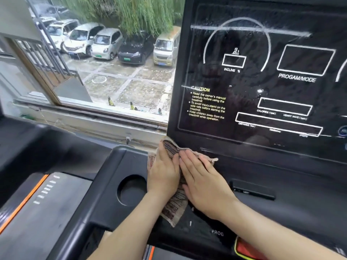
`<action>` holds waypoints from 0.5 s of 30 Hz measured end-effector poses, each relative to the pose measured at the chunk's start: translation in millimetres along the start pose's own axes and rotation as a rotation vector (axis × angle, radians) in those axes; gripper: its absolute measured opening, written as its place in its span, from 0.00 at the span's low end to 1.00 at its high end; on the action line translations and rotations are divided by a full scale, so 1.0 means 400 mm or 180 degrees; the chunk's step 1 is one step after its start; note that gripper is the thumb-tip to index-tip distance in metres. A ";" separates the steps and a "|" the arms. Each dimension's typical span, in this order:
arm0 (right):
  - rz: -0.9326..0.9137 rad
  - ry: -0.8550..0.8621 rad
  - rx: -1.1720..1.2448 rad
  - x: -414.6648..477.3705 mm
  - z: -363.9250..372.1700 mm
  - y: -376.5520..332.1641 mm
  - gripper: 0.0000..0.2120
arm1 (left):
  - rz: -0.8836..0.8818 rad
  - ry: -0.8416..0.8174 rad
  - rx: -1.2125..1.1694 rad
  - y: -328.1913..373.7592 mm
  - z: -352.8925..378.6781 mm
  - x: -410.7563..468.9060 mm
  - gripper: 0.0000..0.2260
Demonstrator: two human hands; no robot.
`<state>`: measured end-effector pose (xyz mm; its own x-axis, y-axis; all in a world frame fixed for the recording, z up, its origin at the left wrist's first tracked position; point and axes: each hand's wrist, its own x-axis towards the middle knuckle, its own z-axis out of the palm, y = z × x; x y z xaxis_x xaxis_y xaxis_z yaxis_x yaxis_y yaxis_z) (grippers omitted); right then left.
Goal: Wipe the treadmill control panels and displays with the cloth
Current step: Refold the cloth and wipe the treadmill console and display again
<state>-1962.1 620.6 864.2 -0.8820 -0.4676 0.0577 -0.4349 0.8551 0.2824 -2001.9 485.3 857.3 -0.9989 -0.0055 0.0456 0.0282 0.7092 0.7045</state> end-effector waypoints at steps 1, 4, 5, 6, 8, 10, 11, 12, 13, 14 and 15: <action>-0.0017 -0.0042 0.0205 -0.018 0.006 -0.012 0.32 | 0.0015 -0.0098 0.0245 -0.002 -0.004 -0.019 0.30; -0.0098 -0.0115 0.0762 -0.074 0.020 -0.038 0.32 | 0.0154 -0.0319 0.1014 -0.013 -0.007 -0.076 0.33; -0.0121 -0.0139 0.0883 -0.091 0.022 -0.040 0.32 | 0.0128 -0.0421 0.1219 -0.013 -0.008 -0.095 0.32; -0.0160 -0.0189 0.1009 -0.108 0.023 -0.040 0.32 | 0.0101 -0.0510 0.1431 -0.014 -0.009 -0.113 0.31; -0.0280 -0.0295 0.1317 -0.136 0.024 -0.035 0.32 | 0.0148 -0.0452 0.1833 -0.020 -0.013 -0.150 0.26; -0.0383 -0.0286 0.1646 -0.159 0.027 -0.028 0.31 | 0.0271 -0.0285 0.2040 -0.033 -0.006 -0.192 0.22; -0.0416 -0.0213 0.1809 -0.171 0.023 -0.024 0.29 | 0.0413 -0.0231 0.1995 -0.042 0.006 -0.216 0.22; -0.0438 -0.0096 0.1967 -0.185 0.016 -0.017 0.26 | 0.0577 -0.0241 0.1895 -0.047 0.021 -0.243 0.23; -0.0441 0.0067 0.2094 -0.201 0.009 -0.007 0.22 | 0.0731 -0.0287 0.1840 -0.044 0.035 -0.271 0.23; -0.0411 0.0202 0.2168 -0.219 0.004 0.007 0.19 | 0.0842 -0.0338 0.1824 -0.033 0.047 -0.295 0.23; -0.0359 0.0291 0.2172 -0.240 0.004 0.022 0.16 | 0.0923 -0.0388 0.1820 -0.020 0.063 -0.314 0.23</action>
<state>-1881.5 673.4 859.6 -0.8190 -0.5533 0.1523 -0.5662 0.7358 -0.3715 -1877.4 498.0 828.0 -0.9516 0.2986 0.0729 0.3071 0.9333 0.1861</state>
